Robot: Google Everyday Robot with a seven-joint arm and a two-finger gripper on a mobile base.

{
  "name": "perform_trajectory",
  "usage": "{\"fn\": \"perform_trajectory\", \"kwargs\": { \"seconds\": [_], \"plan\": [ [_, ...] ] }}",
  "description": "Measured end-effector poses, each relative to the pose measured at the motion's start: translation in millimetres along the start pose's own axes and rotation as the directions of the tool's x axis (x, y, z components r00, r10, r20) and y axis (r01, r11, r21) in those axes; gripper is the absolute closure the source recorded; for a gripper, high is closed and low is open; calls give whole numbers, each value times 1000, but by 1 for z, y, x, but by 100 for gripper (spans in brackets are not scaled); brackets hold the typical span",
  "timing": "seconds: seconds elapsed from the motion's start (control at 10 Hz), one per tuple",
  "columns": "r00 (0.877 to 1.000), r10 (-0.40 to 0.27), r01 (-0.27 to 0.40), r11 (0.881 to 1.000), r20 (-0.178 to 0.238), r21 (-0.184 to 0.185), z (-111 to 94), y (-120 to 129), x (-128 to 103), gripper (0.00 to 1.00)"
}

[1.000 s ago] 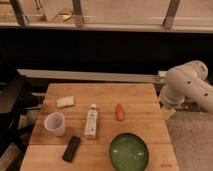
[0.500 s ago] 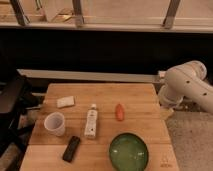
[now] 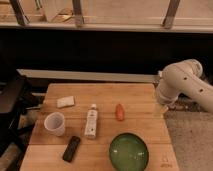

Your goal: Place the pepper on the white sponge

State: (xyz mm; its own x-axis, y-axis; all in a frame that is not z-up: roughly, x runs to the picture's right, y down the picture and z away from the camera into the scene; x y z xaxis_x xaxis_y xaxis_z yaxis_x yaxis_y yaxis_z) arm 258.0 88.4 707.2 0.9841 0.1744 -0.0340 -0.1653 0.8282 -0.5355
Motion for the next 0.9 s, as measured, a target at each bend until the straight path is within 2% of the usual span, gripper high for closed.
{"fn": "perform_trajectory", "kwargs": {
  "seconds": [0.1, 0.2, 0.3, 0.4, 0.6, 0.8, 0.9],
  "plan": [
    [999, 44, -44, 999, 7, 0, 4, -6, -3, 35],
    [990, 143, -143, 990, 19, 0, 13, -18, -10, 35],
    [974, 225, -225, 974, 31, 2, 19, -27, -18, 35],
    [946, 319, -320, 948, 54, 5, 25, -39, -33, 35],
    [891, 446, -448, 894, 83, 3, 34, -54, -56, 35],
    [859, 503, -505, 863, 97, -1, 38, -61, -66, 35],
    [855, 509, -512, 859, 97, -1, 38, -61, -66, 35]
  ]
}}
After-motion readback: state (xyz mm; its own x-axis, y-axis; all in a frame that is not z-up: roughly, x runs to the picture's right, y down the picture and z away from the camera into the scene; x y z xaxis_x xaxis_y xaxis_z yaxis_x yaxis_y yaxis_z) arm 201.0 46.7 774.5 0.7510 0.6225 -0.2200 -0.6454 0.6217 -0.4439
